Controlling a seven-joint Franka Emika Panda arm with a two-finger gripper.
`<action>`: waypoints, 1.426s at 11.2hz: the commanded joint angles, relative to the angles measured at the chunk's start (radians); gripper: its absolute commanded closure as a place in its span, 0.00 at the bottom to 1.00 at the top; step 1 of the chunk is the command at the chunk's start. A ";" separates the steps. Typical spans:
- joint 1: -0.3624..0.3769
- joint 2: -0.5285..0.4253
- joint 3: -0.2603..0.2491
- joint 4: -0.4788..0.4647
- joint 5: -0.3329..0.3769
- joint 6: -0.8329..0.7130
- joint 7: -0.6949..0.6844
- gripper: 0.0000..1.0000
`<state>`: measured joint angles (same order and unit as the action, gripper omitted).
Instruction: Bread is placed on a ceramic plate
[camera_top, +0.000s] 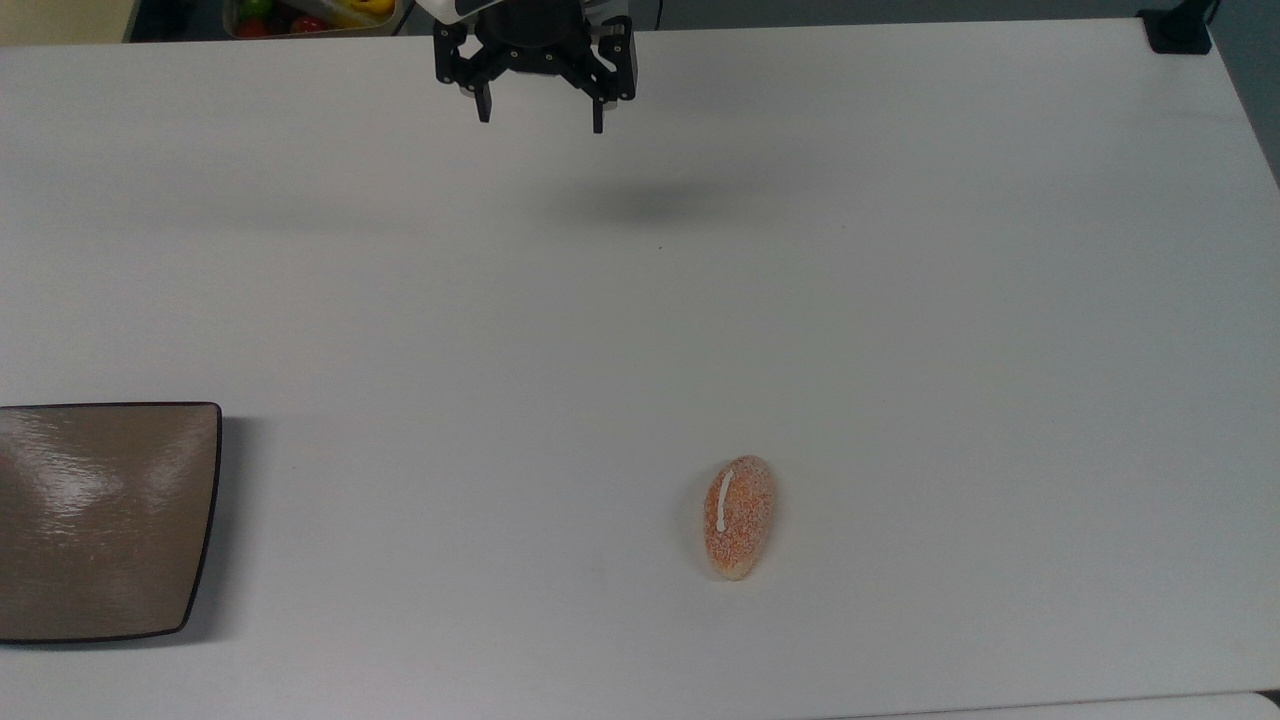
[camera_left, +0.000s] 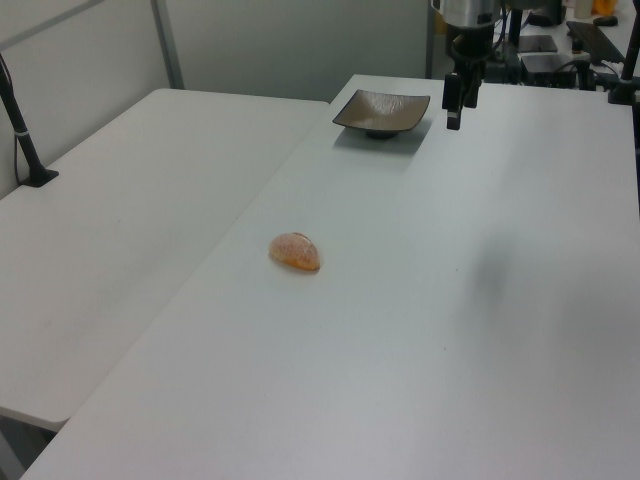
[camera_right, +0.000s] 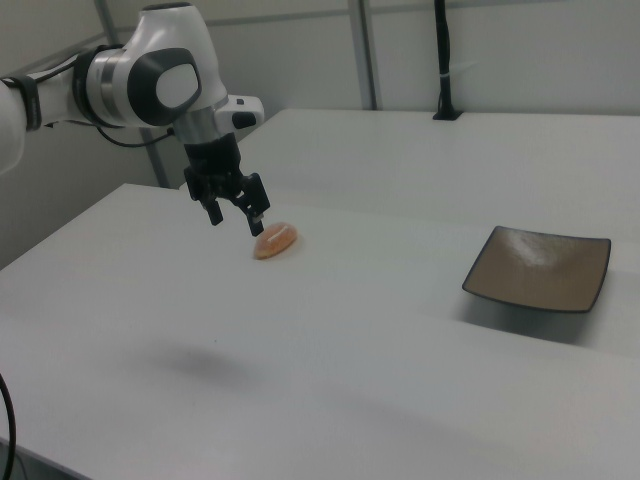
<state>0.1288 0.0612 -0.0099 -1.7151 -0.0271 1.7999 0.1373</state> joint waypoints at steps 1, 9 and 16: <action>0.003 -0.008 -0.005 -0.018 0.021 0.025 -0.025 0.00; 0.006 -0.007 -0.005 -0.018 0.021 0.038 -0.024 0.00; 0.014 0.051 0.005 -0.017 0.022 0.162 -0.010 0.00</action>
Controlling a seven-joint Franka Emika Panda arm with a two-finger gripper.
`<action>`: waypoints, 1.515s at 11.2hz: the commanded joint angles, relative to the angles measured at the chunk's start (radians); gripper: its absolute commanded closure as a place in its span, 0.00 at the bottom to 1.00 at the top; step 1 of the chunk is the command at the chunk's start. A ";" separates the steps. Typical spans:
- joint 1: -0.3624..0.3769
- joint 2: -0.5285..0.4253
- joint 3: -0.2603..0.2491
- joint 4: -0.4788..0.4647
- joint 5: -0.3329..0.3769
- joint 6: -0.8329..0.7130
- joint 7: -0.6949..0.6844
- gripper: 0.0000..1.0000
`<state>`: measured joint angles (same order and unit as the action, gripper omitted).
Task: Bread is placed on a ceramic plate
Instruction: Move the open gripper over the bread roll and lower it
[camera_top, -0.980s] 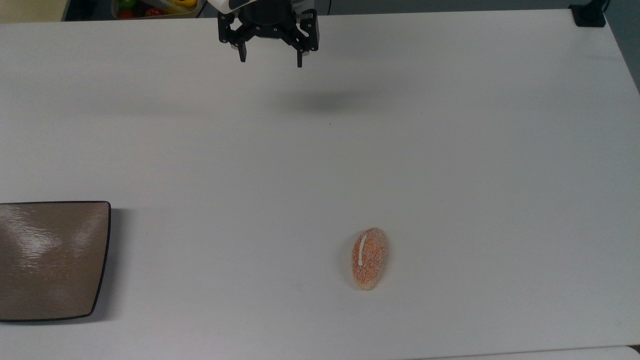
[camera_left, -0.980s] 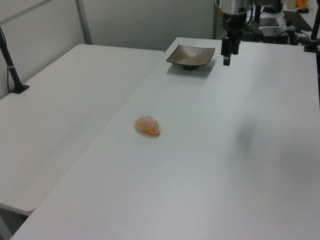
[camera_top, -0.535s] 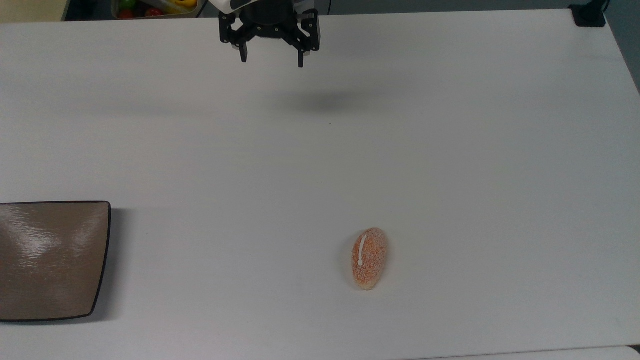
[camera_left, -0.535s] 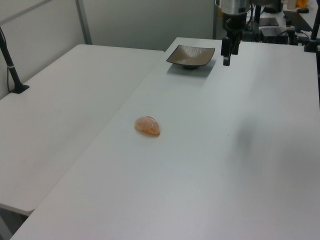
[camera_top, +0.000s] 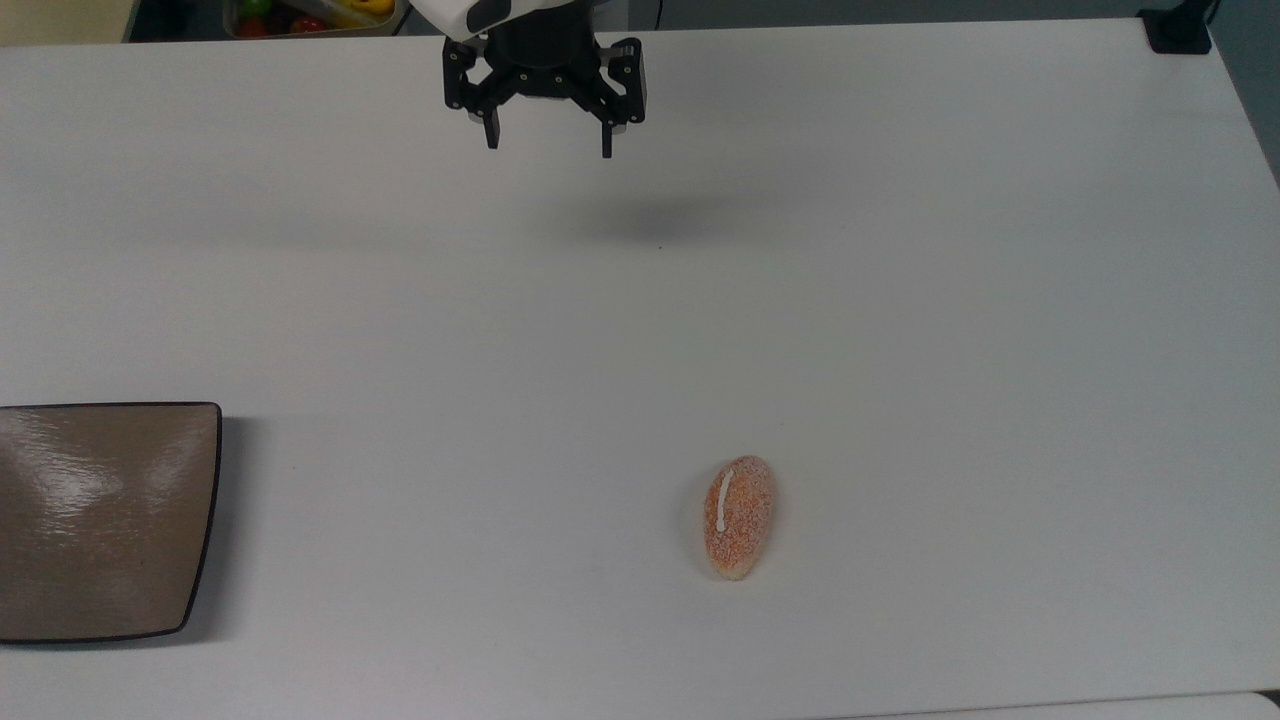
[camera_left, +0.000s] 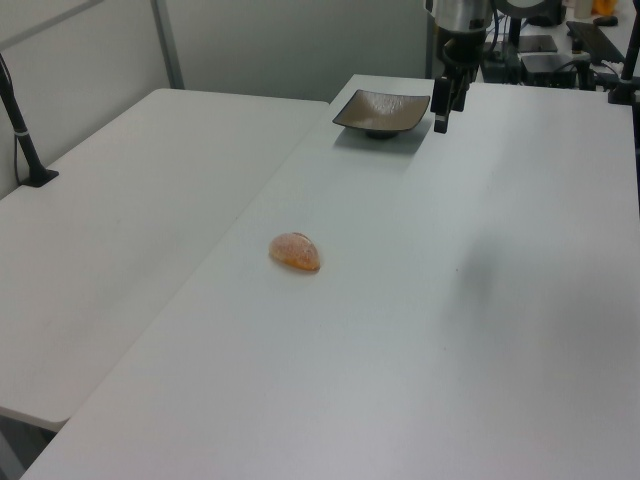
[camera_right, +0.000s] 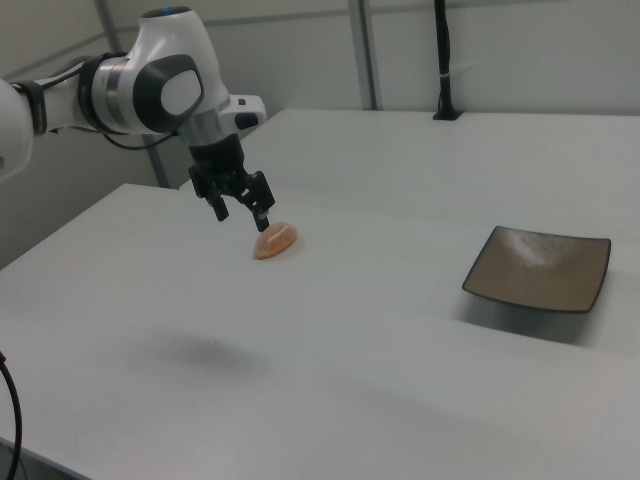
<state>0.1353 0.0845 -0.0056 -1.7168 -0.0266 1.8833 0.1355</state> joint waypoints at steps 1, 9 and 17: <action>0.009 0.052 0.003 -0.012 0.022 0.118 -0.007 0.00; 0.108 0.288 0.004 0.137 0.007 0.448 0.295 0.00; 0.178 0.520 -0.004 0.307 -0.179 0.649 0.564 0.00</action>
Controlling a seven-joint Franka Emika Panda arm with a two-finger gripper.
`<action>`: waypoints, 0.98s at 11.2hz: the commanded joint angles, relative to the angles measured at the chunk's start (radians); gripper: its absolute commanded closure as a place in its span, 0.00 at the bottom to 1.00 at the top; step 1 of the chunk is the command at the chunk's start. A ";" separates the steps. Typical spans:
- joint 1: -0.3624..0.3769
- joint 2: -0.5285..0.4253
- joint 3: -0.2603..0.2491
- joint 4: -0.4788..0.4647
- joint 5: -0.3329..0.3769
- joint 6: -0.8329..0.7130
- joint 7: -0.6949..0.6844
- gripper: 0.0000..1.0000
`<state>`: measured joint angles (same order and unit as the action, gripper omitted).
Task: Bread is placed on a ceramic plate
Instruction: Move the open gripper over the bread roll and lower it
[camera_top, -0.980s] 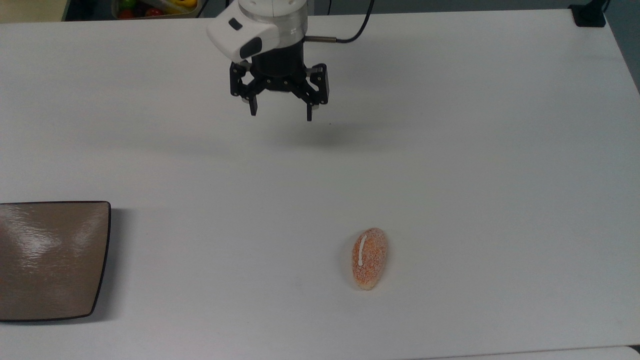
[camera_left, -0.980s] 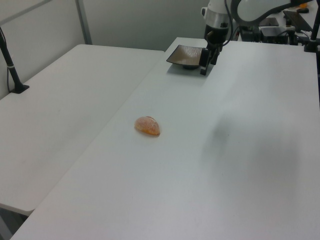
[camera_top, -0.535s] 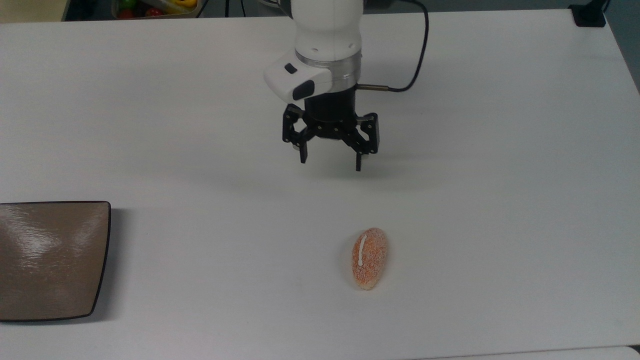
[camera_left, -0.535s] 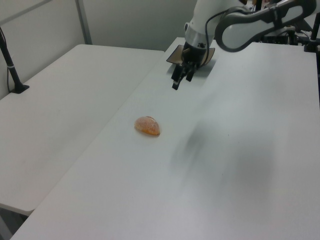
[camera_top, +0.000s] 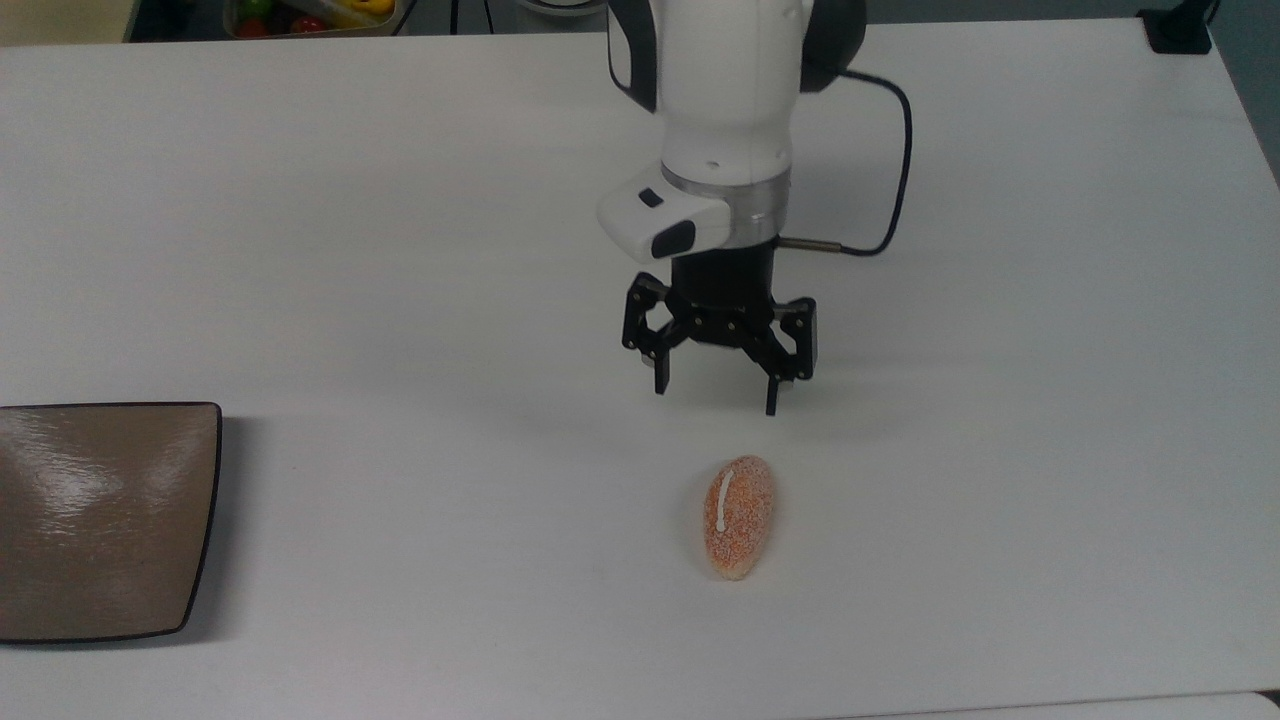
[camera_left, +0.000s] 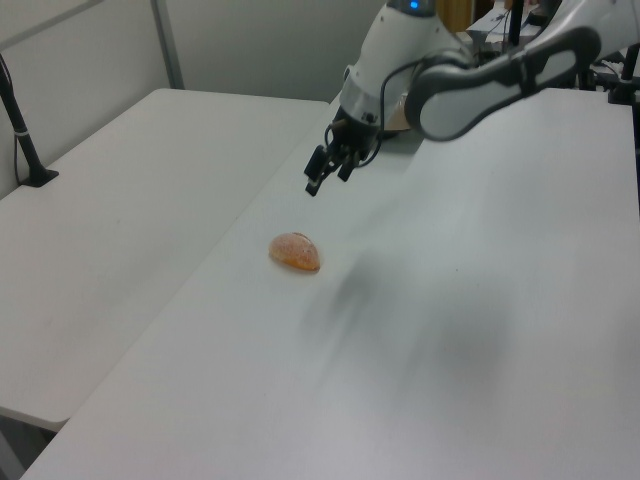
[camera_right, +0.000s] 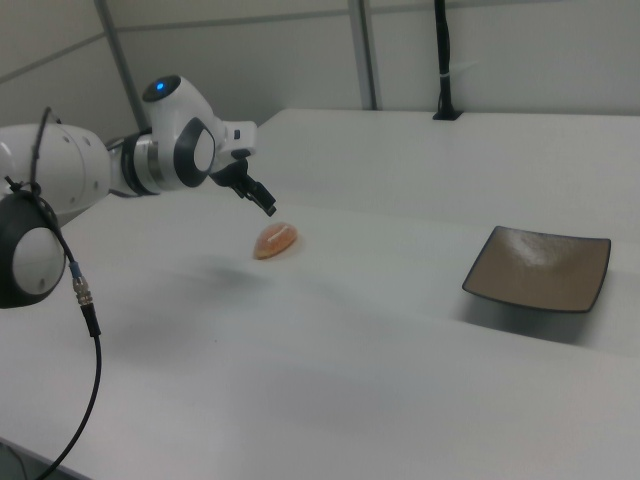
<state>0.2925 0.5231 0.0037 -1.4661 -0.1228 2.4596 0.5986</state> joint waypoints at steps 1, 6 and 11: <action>0.023 0.121 -0.016 0.096 -0.109 0.102 0.130 0.00; 0.063 0.235 -0.042 0.164 -0.181 0.160 0.185 0.00; 0.076 0.301 -0.050 0.201 -0.224 0.165 0.187 0.00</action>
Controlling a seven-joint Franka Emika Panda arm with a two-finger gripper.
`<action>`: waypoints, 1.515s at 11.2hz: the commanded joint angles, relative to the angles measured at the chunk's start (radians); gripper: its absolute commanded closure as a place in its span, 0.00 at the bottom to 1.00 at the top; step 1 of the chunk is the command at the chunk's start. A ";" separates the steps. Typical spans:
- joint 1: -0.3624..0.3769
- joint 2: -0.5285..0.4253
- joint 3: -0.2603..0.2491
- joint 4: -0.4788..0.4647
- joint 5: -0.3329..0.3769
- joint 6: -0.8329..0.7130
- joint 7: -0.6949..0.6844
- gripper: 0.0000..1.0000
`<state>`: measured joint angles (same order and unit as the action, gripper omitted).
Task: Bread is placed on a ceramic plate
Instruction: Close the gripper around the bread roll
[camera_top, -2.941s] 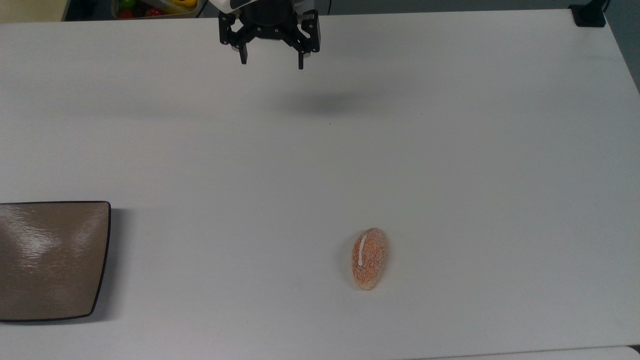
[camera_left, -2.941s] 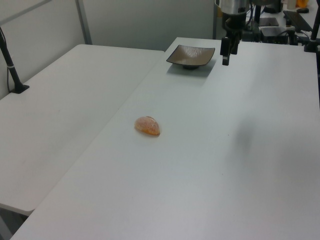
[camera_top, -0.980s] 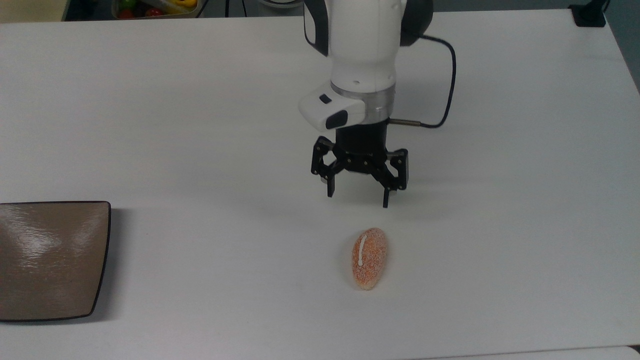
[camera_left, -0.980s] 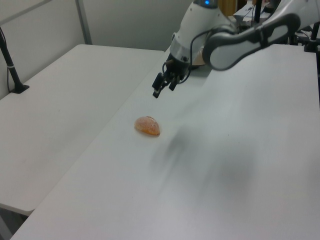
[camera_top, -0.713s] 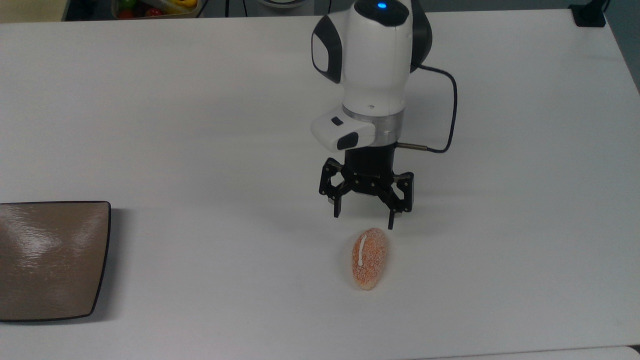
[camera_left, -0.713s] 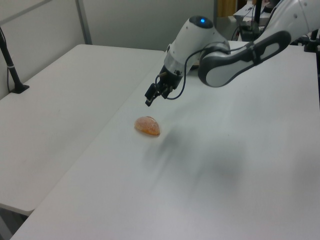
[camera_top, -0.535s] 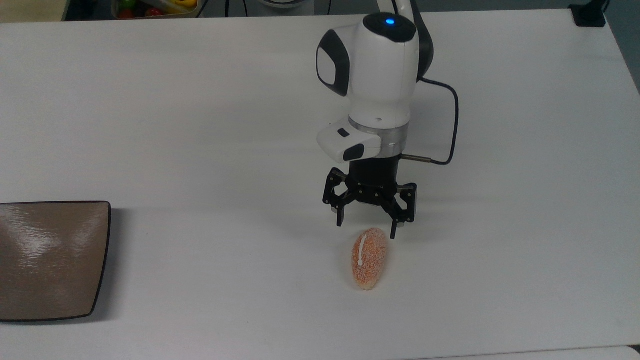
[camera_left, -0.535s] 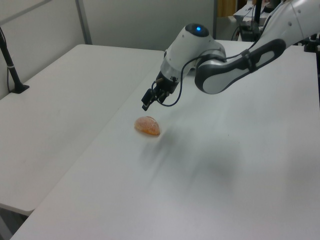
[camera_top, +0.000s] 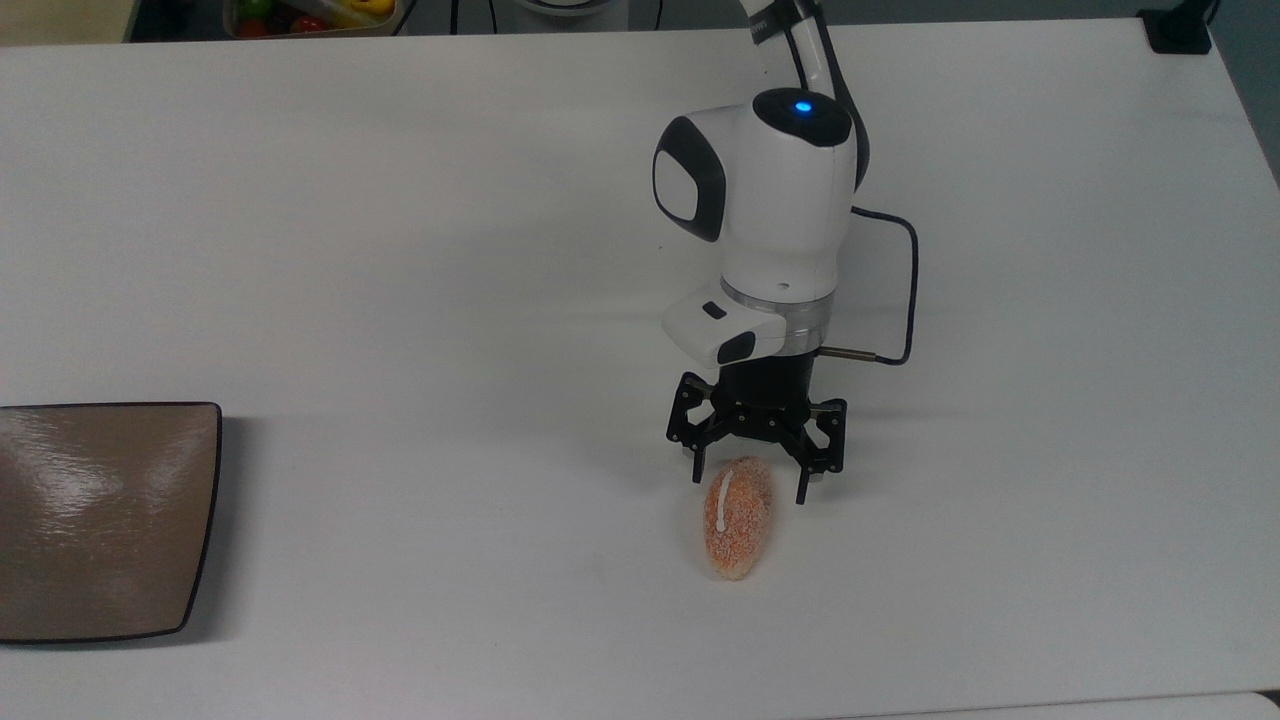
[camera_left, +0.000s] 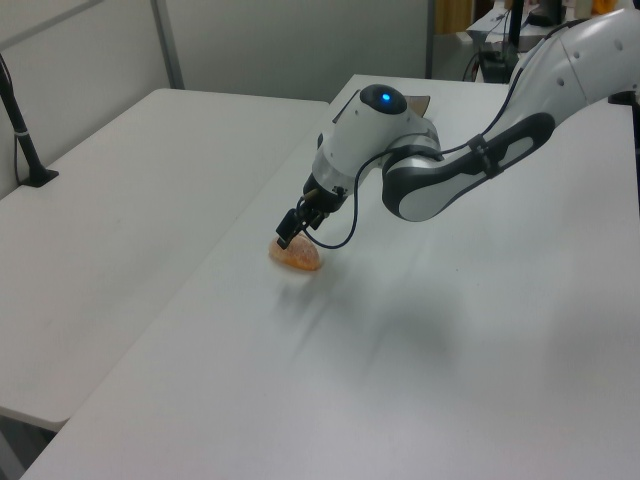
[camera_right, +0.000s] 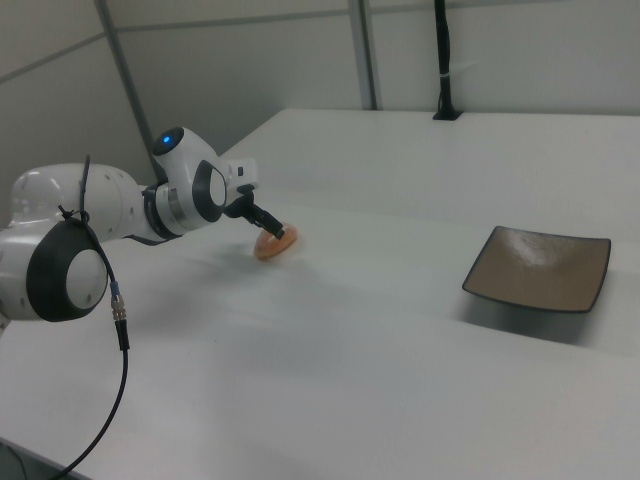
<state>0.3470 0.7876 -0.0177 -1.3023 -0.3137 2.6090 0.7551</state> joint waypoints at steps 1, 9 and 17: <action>0.021 0.038 -0.028 0.037 -0.033 0.032 0.030 0.00; 0.018 0.067 -0.028 0.035 -0.136 0.060 0.096 0.50; -0.008 0.036 -0.028 0.024 -0.212 0.072 0.125 0.62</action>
<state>0.3443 0.8409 -0.0277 -1.2790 -0.4705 2.6529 0.8473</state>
